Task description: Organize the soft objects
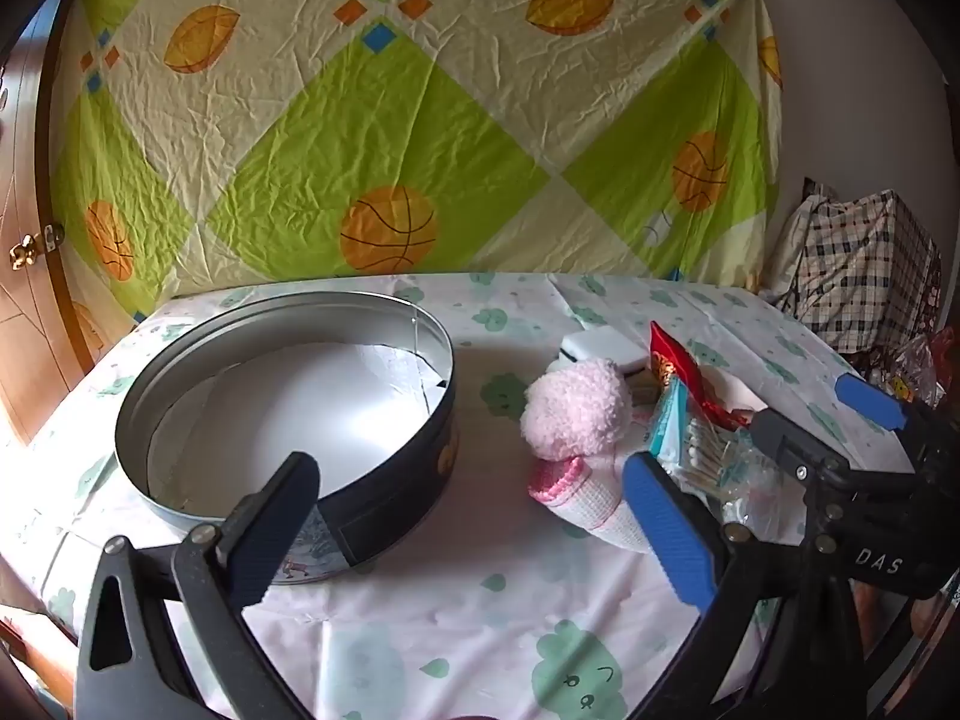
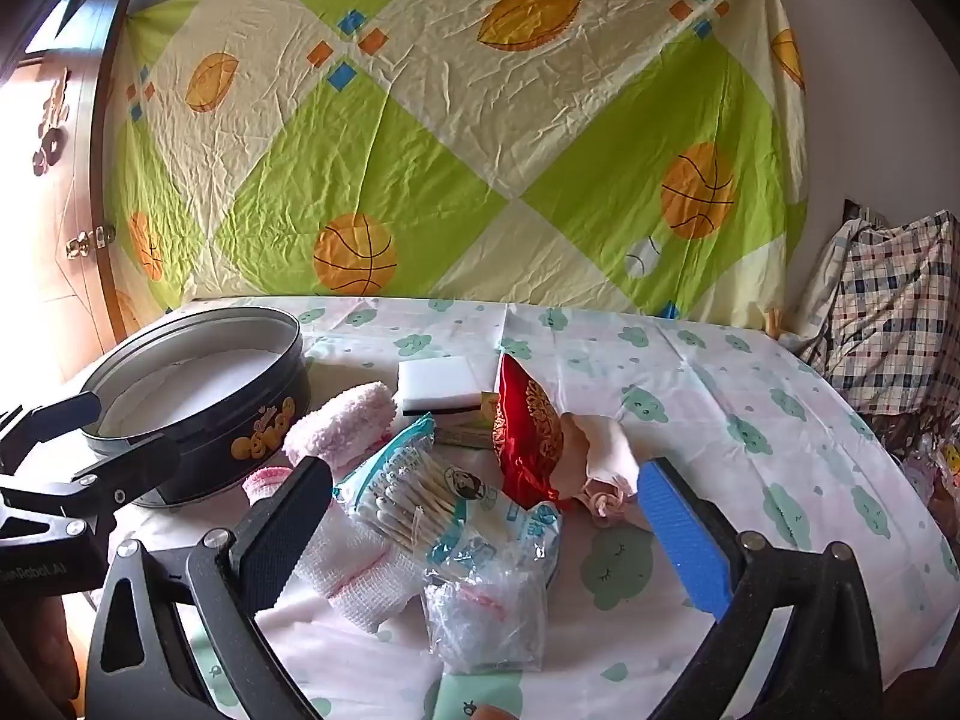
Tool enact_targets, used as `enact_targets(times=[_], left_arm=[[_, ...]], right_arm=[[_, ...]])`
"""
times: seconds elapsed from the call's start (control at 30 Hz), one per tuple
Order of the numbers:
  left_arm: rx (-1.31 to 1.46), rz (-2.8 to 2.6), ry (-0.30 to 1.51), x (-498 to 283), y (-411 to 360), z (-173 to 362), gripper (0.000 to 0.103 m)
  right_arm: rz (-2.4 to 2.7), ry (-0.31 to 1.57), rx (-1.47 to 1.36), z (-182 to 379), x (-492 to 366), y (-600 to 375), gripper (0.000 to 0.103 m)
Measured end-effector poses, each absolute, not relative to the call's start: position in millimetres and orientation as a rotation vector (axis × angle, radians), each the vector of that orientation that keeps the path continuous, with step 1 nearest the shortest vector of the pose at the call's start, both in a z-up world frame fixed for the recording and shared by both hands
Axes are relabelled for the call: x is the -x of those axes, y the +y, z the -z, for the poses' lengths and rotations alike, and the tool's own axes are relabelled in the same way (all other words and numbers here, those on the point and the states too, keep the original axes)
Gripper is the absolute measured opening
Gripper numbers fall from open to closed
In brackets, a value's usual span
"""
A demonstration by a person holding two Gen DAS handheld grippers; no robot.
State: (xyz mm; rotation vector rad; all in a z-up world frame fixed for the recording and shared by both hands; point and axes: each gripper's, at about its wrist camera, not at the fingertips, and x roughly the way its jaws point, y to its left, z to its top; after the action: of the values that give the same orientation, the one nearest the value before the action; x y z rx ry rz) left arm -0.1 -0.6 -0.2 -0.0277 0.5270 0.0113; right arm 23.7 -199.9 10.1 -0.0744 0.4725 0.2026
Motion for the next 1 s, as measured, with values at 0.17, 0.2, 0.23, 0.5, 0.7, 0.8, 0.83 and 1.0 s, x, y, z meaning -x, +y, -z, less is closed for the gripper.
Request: enact_targets(times=[0.17,0.2,0.23,0.5,0.7,0.8,0.83,1.0], left_arm=[[0.039,-0.001,0.533,-0.2,-0.9,0.4,0.103],[0.038,-0.002,0.532,-0.1,-1.1,0.1,0.103],[0.037,-0.002,0.531,0.1,-1.2,-0.4,0.103],[0.031,-0.001,0.532,0.2,-7.2,0.7,0.103],[0.017,0.000,0.534,-2.7,-9.7,6.9,0.103],[0.017,0.001,0.535,-2.9,-9.1,7.0,0.103],[0.017,0.000,0.535,-2.9,-9.3,7.2,0.103],[0.017,0.002,0.535,-3.1,-9.0,8.4,0.103]], right_arm=[[-0.207,0.472,0.065,-8.5,-24.0,-200.4,0.102],[-0.207,0.471,0.068,-8.3,-23.7,-200.3,0.102],[-0.207,0.473,0.067,-7.9,-24.0,-200.4,0.102],[-0.204,0.476,0.069,-6.6,-23.4,-198.3,0.102],[-0.204,0.481,0.064,-4.4,-24.9,-203.7,0.102],[-0.205,0.484,0.062,-3.5,-24.6,-204.4,0.102],[-0.203,0.485,0.061,-3.4,-25.7,-205.0,0.102],[-0.204,0.489,0.059,-2.3,-26.1,-206.7,0.102]])
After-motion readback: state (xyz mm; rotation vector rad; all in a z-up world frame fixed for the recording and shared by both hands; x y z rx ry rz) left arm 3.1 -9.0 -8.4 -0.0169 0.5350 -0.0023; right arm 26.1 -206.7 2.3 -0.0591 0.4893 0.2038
